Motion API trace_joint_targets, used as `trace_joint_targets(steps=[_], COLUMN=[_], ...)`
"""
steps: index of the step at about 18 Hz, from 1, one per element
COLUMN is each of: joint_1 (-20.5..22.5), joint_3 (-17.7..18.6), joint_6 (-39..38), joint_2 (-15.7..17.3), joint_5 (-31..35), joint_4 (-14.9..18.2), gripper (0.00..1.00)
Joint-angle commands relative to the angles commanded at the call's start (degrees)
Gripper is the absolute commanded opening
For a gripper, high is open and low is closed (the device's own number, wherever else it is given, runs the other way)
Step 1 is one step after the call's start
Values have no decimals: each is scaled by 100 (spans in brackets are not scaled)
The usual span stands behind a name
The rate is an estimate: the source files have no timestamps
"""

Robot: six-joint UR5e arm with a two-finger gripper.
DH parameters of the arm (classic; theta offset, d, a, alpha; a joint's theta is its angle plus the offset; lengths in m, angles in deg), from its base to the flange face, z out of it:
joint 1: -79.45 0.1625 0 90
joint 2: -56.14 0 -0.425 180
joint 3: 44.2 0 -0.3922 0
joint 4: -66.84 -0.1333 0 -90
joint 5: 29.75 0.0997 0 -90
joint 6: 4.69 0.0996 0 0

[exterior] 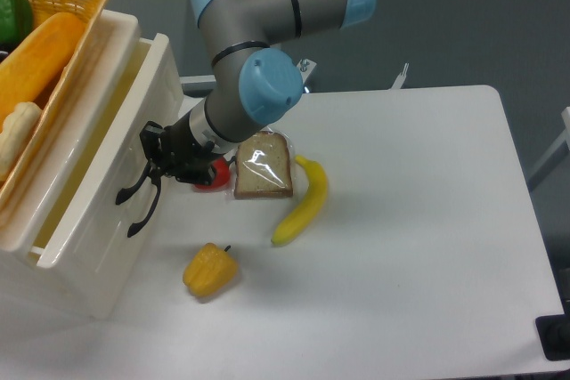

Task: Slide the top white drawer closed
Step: 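Push the drawer front inward into the white cabinet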

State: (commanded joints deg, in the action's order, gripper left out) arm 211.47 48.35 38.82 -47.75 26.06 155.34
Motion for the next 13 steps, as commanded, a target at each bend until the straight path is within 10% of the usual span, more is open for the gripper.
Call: trace_joint_targets(steps=[13], joint_1=[-176], joint_3=[0], joint_6=[-193], joint_2=[0], joint_5=[0], joint_4=[-18], gripper=[12])
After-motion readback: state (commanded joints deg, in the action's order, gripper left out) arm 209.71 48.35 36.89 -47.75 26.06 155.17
